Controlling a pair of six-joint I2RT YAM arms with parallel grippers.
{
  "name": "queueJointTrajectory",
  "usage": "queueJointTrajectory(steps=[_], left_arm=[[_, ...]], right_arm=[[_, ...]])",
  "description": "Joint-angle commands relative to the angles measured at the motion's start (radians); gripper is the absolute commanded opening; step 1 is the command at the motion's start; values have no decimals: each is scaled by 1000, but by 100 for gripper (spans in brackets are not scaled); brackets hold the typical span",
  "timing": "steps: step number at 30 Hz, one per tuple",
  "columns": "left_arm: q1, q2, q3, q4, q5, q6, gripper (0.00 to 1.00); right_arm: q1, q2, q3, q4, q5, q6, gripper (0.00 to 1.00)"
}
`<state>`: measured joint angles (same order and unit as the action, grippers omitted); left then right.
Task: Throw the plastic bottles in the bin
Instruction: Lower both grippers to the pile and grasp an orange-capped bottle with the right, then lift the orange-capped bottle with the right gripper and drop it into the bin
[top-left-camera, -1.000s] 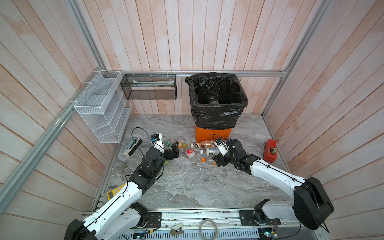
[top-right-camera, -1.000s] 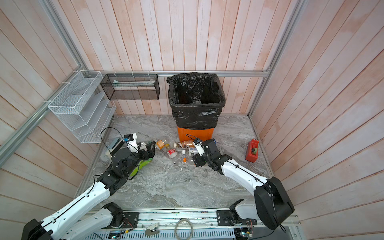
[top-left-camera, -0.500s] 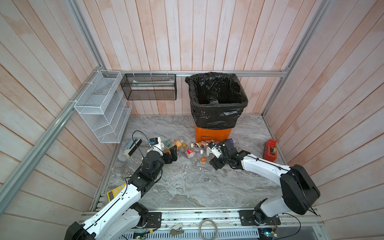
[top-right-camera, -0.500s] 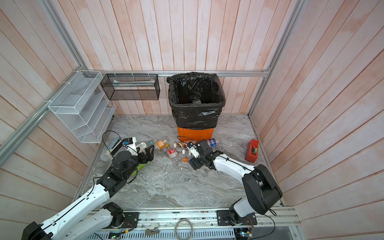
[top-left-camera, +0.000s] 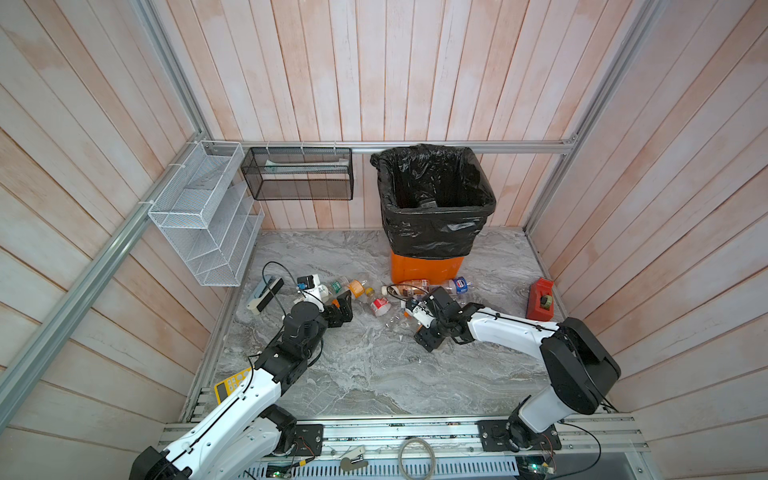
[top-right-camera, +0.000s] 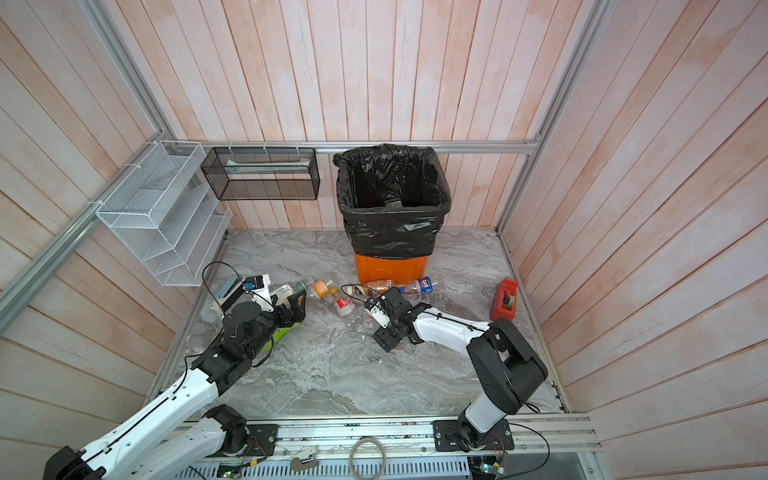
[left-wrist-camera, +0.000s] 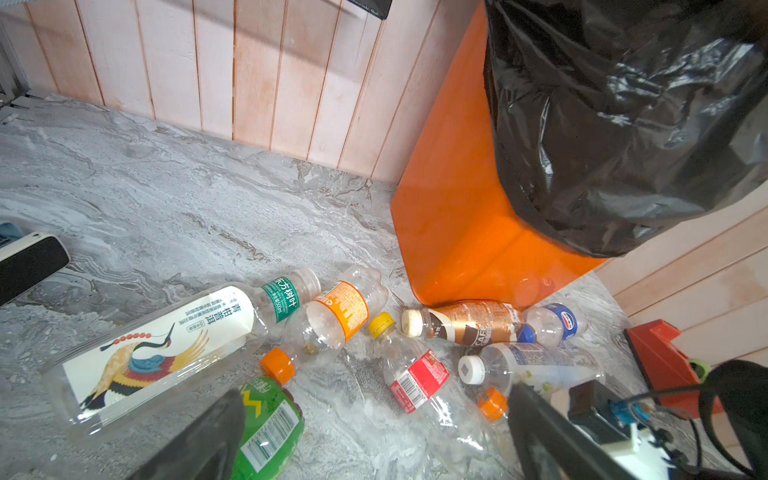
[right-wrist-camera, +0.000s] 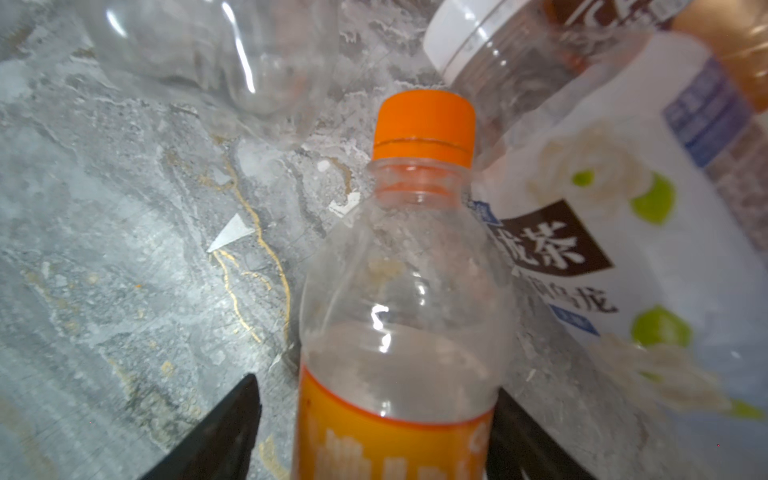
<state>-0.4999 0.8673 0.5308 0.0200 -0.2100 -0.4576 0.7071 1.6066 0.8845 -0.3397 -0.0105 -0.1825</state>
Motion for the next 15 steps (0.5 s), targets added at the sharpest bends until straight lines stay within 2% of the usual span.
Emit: queueJointTrajectory(steps=[1, 8, 11, 15], left_arm=[[7, -16, -16, -16, 4, -1, 100], [14, -18, -24, -25, 2, -11, 100], [14, -23, -33, -25, -2, -21, 100], [16, -37, -50, -28, -17, -32, 100]], right_arm=[[12, 18, 26, -37, 22, 18, 75], [19, -42, 22, -26, -3, 41, 61], [19, -116, -2, 5, -28, 56, 54], [19, -258, -48, 58, -46, 68, 50]])
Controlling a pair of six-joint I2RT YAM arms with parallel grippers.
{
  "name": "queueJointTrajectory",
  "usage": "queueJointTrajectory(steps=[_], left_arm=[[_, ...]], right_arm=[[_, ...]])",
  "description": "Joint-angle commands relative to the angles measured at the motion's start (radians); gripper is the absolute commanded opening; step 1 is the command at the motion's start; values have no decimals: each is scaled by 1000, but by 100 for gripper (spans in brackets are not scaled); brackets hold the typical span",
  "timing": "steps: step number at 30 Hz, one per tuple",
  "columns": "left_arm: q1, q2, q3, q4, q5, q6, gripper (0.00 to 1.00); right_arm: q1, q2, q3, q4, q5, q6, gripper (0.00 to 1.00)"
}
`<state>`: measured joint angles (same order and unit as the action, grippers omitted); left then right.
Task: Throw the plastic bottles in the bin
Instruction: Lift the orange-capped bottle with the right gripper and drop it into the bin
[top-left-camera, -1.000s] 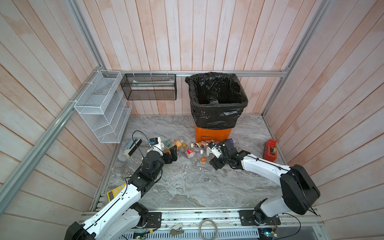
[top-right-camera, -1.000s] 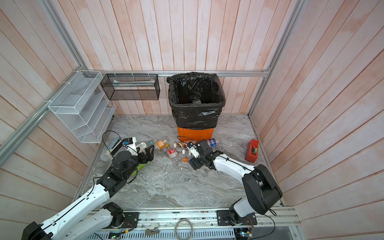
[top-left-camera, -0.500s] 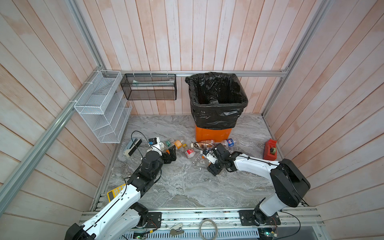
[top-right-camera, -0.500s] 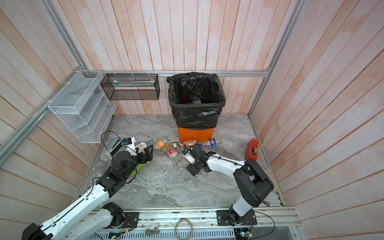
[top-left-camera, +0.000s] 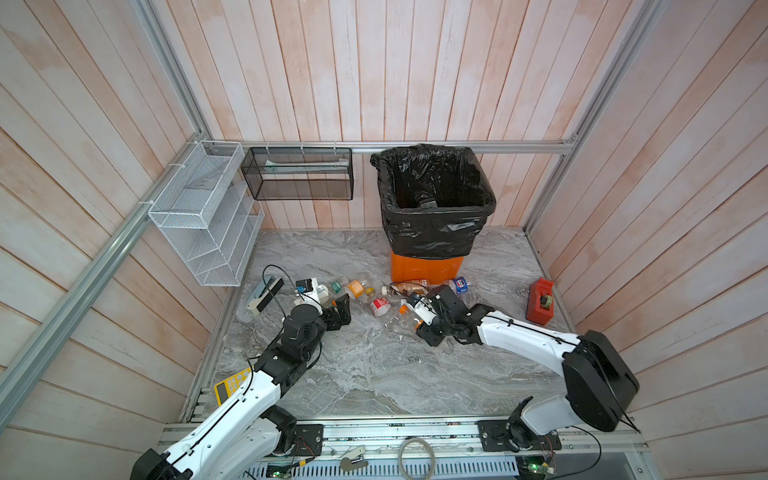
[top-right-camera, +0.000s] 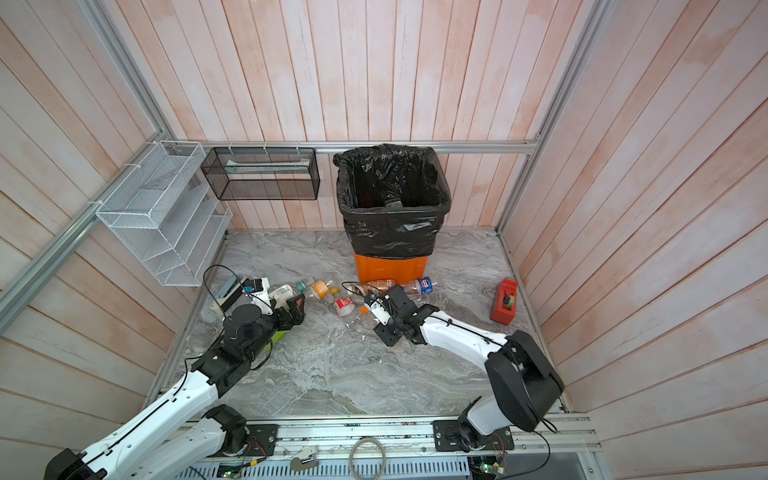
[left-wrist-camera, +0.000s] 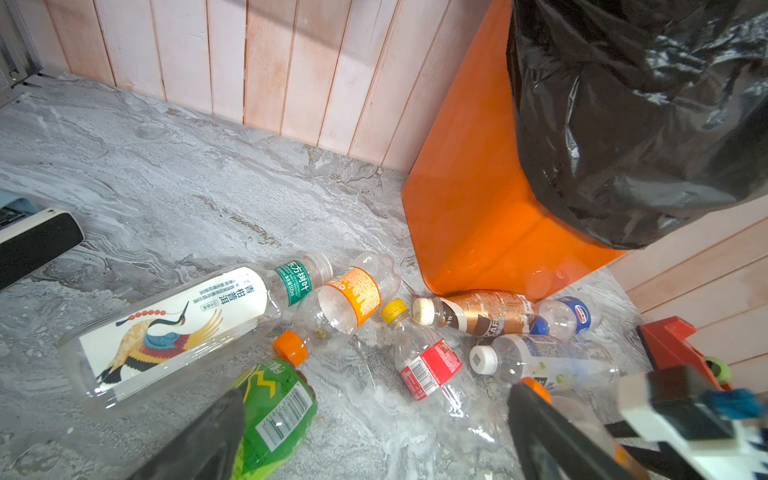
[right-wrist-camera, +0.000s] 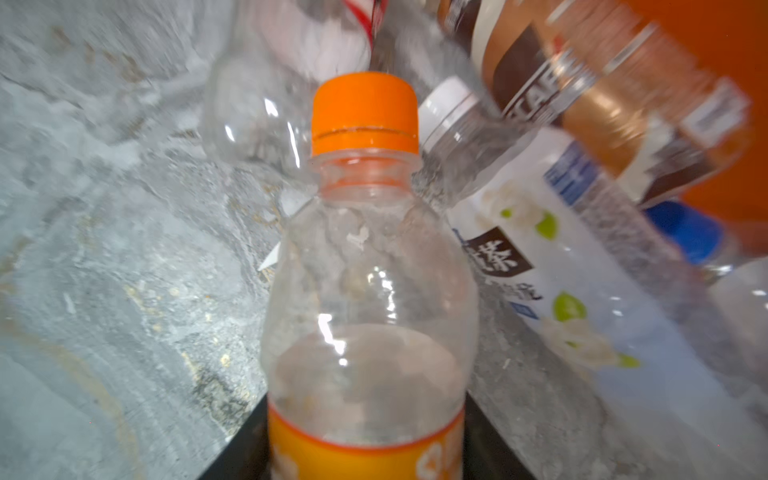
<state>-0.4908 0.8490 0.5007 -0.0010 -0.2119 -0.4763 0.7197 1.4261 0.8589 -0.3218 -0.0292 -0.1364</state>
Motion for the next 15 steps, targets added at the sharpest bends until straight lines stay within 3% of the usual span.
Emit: queueJointTrajectory(steps=[1, 5, 7, 15], left_arm=[[7, -20, -22, -11, -21, -15, 100], [8, -22, -34, -19, -44, -24, 100], [9, -19, -42, -15, -48, -32, 100], [9, -26, -63, 24, 28, -41, 100]], right_arm=[[7, -120, -33, 49, -20, 24, 49], [7, -293, -55, 90, 49, 36, 48], [7, -402, -71, 153, 109, 55, 42], [6, -744, -111, 479, 110, 39, 44]])
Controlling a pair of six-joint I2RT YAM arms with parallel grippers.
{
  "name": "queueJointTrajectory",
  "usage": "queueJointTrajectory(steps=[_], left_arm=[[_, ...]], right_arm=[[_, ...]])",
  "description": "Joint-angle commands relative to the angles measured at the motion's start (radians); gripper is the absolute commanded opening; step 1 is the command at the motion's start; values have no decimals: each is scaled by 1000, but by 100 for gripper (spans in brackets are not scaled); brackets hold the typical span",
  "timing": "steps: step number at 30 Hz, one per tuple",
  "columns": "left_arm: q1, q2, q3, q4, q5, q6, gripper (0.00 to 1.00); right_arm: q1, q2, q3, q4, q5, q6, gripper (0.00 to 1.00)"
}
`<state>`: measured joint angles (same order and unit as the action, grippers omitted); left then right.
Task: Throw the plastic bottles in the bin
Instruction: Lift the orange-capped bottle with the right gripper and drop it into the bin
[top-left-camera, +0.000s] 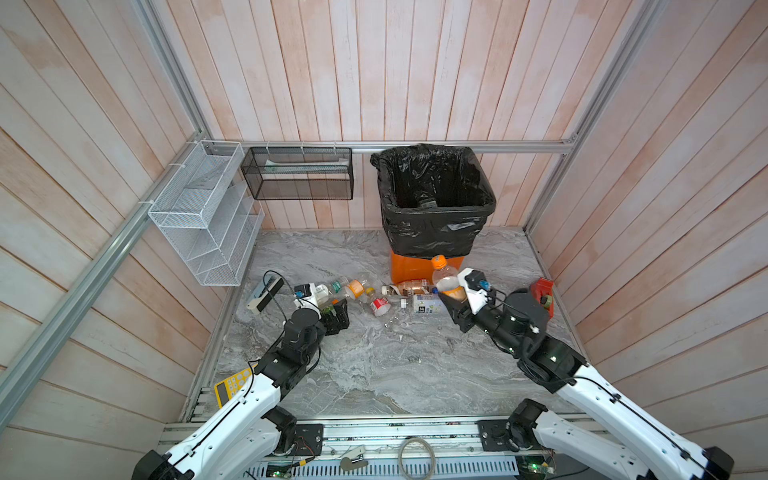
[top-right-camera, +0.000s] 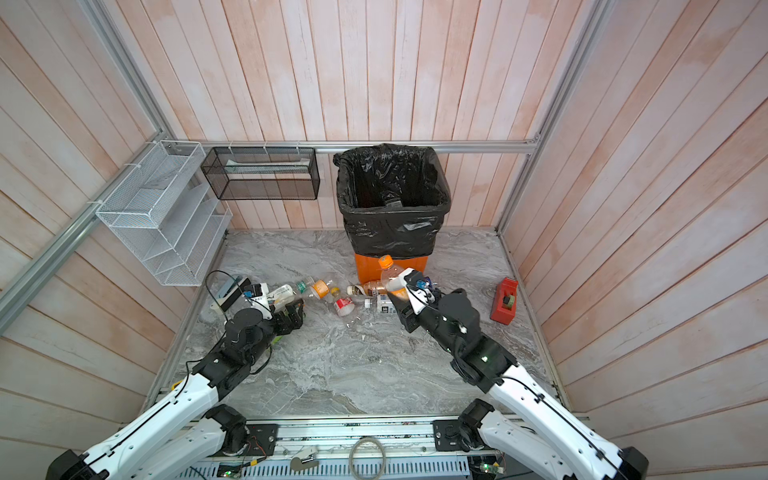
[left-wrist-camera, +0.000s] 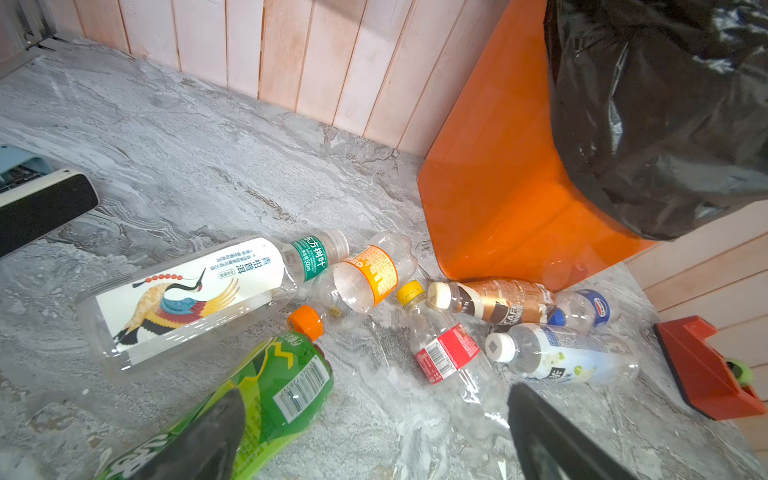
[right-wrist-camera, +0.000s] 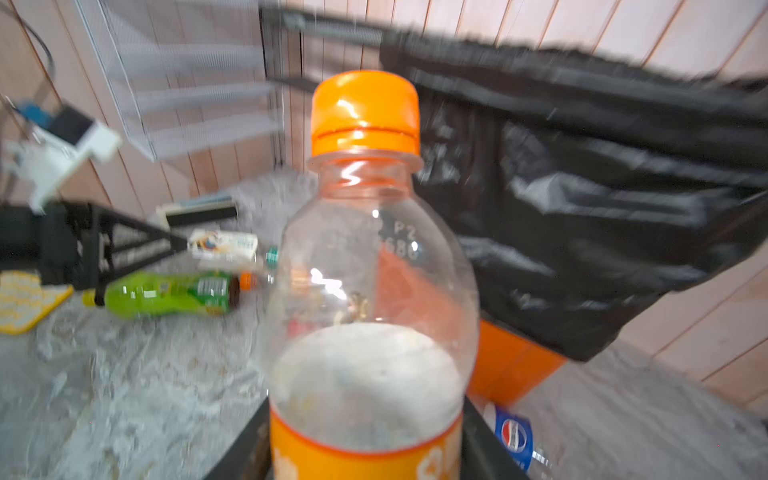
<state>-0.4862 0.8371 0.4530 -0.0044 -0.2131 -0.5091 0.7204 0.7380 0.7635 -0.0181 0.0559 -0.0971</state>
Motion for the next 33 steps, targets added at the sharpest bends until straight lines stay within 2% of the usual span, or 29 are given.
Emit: queueJointTrajectory(steps=[1, 4, 6, 8, 11, 14, 16, 17, 18, 20, 22, 25, 28, 33], left_arm=[[5, -16, -16, 25, 27, -8, 100], [4, -18, -15, 15, 21, -3, 100], [5, -14, -9, 7, 21, 1, 100], [5, -9, -2, -3, 23, 5, 100], [4, 9, 17, -26, 29, 9, 100], [3, 35, 35, -34, 70, 4, 100], [4, 58, 50, -40, 94, 3, 100], [4, 66, 57, -49, 96, 2, 100], [4, 75, 65, -62, 93, 3, 100], [5, 90, 81, -90, 82, 5, 100], [5, 100, 93, -118, 68, 10, 100], [5, 89, 100, -148, 39, 12, 100], [5, 60, 103, -172, 5, 27, 100], [4, 49, 126, -235, -55, 45, 100]], right_arm=[[6, -78, -17, 226, 31, -8, 44], [6, -84, -4, 354, 104, -35, 42], [6, -35, 31, 419, 158, -62, 43], [4, 56, 100, 452, 187, -97, 44], [-23, 261, 297, 404, 179, -136, 46], [-127, 507, 597, 249, 104, -65, 47], [-258, 696, 859, 50, -72, 65, 48], [-294, 770, 971, -33, -109, 114, 48], [-331, 847, 1090, -125, -137, 129, 53], [-346, 975, 1283, -301, -101, 130, 63], [-357, 1043, 1384, -392, -63, 128, 67], [-363, 1004, 1309, -350, 26, 131, 87], [-370, 903, 1163, -233, 70, 131, 93], [-390, 786, 1027, -140, 121, 125, 98]])
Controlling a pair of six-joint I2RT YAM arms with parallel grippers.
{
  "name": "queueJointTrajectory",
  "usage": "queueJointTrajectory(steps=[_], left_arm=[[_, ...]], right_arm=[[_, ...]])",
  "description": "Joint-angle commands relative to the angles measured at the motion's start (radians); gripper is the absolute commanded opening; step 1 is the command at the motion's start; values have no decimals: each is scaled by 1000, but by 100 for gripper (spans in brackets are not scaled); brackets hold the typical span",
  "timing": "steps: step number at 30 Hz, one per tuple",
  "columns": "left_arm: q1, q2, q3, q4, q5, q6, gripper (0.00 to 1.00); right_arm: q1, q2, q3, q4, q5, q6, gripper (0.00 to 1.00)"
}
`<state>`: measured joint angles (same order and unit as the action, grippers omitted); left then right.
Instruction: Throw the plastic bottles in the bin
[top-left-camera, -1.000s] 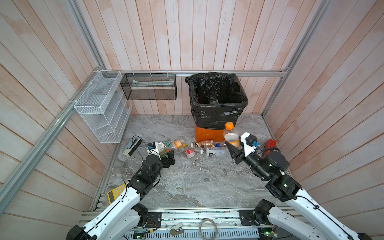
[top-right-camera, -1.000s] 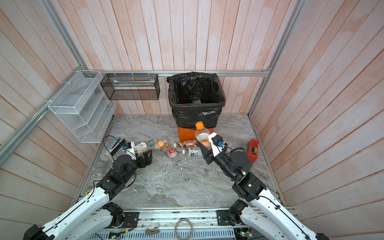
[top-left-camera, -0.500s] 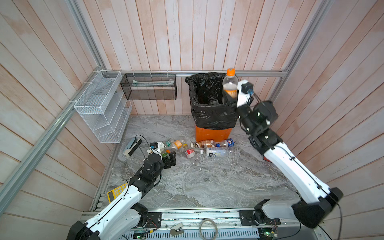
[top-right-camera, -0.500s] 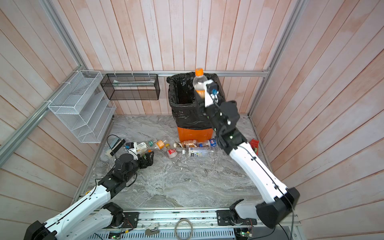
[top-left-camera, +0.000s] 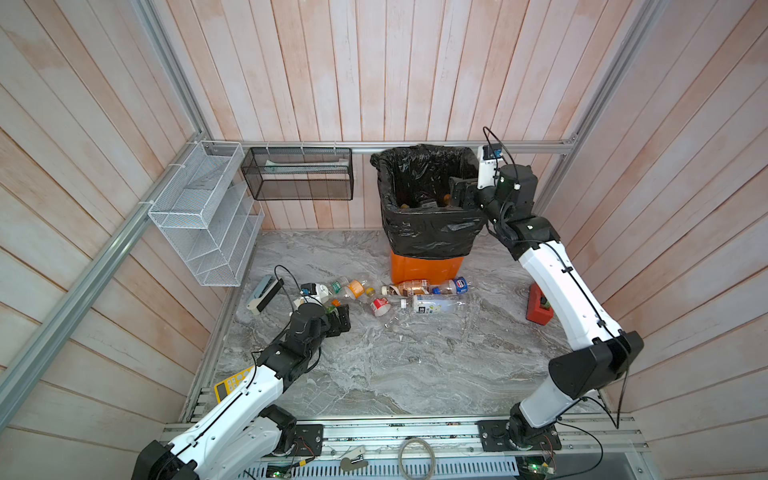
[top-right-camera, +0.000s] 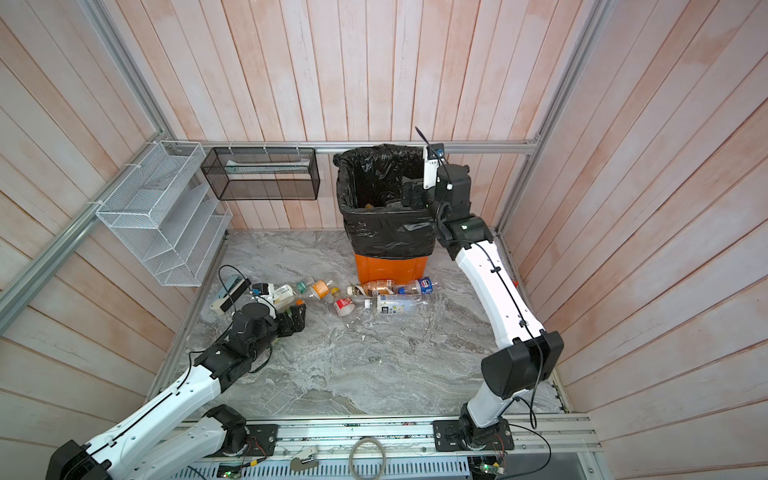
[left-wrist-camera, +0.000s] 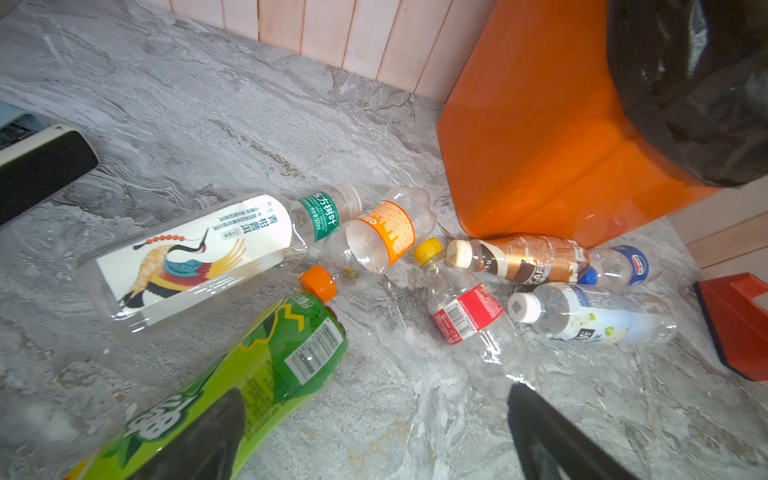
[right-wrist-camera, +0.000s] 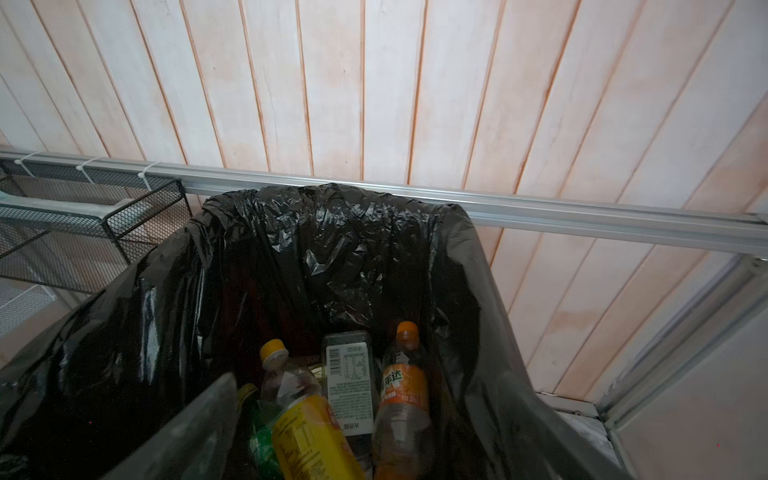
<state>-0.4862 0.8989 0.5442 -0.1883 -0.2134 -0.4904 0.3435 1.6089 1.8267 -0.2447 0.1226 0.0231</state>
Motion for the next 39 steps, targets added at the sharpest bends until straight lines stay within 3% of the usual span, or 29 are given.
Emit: queueJointTrajectory(steps=[1, 10, 22, 39], left_arm=[[5, -12, 37, -57, -65, 31, 100], [5, 98, 97, -160, -157, 96, 99], [13, 289, 177, -242, -146, 189, 100], [27, 511, 288, -295, -201, 315, 100]], right_arm=[[-16, -105, -62, 103, 52, 4, 98], [-57, -222, -242, 170, 39, 18, 99], [-170, -416, -599, 255, -5, 136, 99], [-240, -620, -1078, 340, 2, 289, 99]])
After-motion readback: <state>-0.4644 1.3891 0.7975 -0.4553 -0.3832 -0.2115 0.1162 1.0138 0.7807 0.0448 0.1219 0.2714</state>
